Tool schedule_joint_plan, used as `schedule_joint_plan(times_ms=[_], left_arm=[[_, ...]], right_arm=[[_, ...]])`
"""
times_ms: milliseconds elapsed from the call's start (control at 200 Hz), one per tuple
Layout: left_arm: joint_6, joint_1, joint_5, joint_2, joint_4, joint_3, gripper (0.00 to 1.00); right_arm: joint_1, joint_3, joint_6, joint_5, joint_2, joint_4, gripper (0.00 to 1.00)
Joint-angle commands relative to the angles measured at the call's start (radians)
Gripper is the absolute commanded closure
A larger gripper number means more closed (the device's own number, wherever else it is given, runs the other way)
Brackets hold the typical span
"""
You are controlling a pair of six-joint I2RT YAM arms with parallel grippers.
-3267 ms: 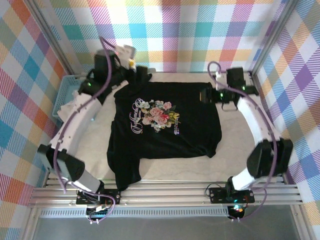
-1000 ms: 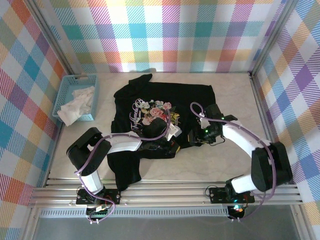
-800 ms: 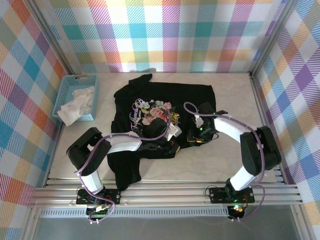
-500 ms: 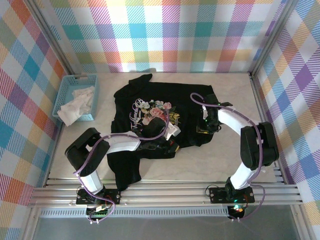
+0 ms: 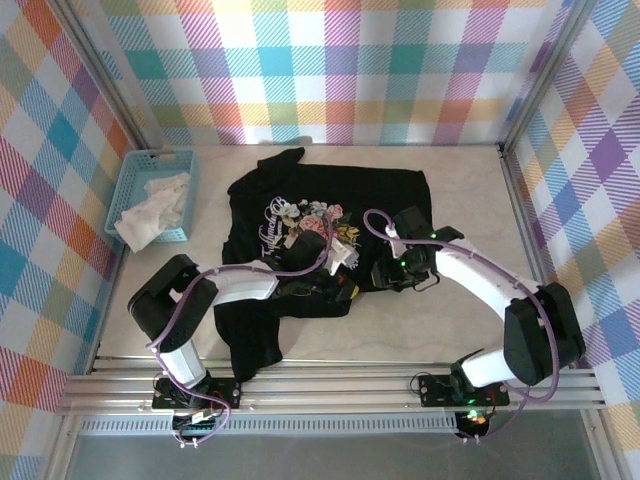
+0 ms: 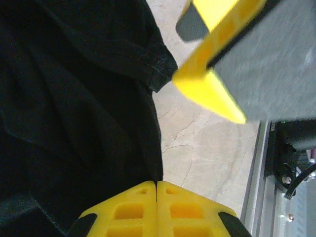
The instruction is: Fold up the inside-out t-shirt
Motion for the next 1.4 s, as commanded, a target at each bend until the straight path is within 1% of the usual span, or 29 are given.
schedule_joint_plan(times_ms=[0,125,200,290,385,455,585,715,835,975,1030,1160,1305,1395], left_arm=[[-0.041,0.020,0.064,-0.017,0.048,-0.014,1.00],[-0.052,0.026,0.078,-0.013,0.052,-0.010,1.00],[-0.058,0.029,0.088,-0.009,0.057,-0.011,1.00],[-0.065,0.032,0.104,-0.012,0.065,-0.016,1.00],[-0.068,0.037,0.120,-0.016,0.066,-0.020,1.00],[-0.062,0.040,0.121,-0.014,0.053,-0.017,1.00],[-0.053,0.040,0.125,-0.007,0.040,-0.016,1.00],[-0.049,0.040,0.124,-0.001,0.034,-0.012,1.00],[-0.044,0.041,0.124,-0.002,0.025,-0.009,1.00],[-0.036,0.041,0.122,0.002,0.013,-0.008,1.00],[-0.035,0.042,0.123,0.002,0.011,-0.007,1.00],[-0.028,0.040,0.119,0.004,0.001,-0.005,1.00],[-0.025,0.042,0.116,0.003,-0.006,-0.006,1.00],[-0.019,0.041,0.113,0.004,-0.014,-0.003,1.00]], right_arm=[[0.021,-0.016,0.021,-0.013,0.034,0.039,0.33],[0.043,-0.008,0.042,-0.028,0.092,0.096,0.31],[0.048,0.005,0.046,-0.001,0.129,0.111,0.32],[0.048,0.041,0.042,0.088,0.179,0.085,0.37],[0.046,0.078,0.038,0.152,0.210,0.066,0.40],[0.046,0.100,0.037,0.201,0.213,0.056,0.45],[0.046,0.125,0.026,0.237,0.200,0.055,0.52],[0.045,0.141,0.011,0.270,0.214,0.039,0.61],[0.034,0.153,0.003,0.273,0.236,0.028,0.67],[0.027,0.169,-0.021,0.302,0.244,0.028,0.68],[0.019,0.175,-0.028,0.296,0.247,0.041,0.68],[-0.003,0.196,-0.042,0.254,0.272,0.079,0.75],[-0.039,0.238,-0.054,0.255,0.319,0.069,0.80],[-0.066,0.250,-0.058,0.246,0.312,0.056,0.82]])
